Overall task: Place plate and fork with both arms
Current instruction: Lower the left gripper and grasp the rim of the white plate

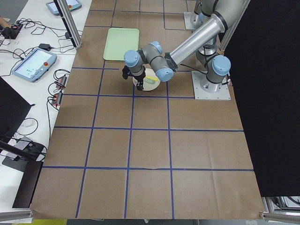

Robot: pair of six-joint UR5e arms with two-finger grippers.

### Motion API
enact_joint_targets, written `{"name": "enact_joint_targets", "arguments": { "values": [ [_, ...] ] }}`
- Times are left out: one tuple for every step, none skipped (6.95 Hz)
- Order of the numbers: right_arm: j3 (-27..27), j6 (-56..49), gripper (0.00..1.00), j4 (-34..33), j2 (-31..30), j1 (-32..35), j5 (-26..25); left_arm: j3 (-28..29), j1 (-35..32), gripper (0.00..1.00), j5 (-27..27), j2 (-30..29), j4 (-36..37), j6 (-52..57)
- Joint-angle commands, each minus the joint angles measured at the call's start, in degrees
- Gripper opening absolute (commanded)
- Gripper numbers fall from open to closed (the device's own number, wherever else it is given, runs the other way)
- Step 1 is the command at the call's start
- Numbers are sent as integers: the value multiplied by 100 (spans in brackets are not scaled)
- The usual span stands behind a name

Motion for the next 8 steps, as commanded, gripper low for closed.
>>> {"name": "enact_joint_targets", "arguments": {
  "values": [
    [4,0,100,0,0,1,0,-27,183,98,-62,-442,36,116],
    [-5,0,100,0,0,1,0,-27,279,98,-71,-636,71,264],
    [-5,0,100,0,0,1,0,-27,289,92,-71,-647,80,274],
    [-5,0,100,0,0,1,0,-27,298,75,-80,-630,71,274],
    [-5,0,100,9,0,1,0,-114,298,60,-80,-612,71,274],
    [-5,0,100,0,0,1,0,-254,289,50,-80,-551,89,266],
    [3,0,100,0,0,1,0,-256,289,36,-80,-533,98,266],
    [-5,0,100,9,0,1,0,-238,289,24,-80,-524,98,266]
  ]
}}
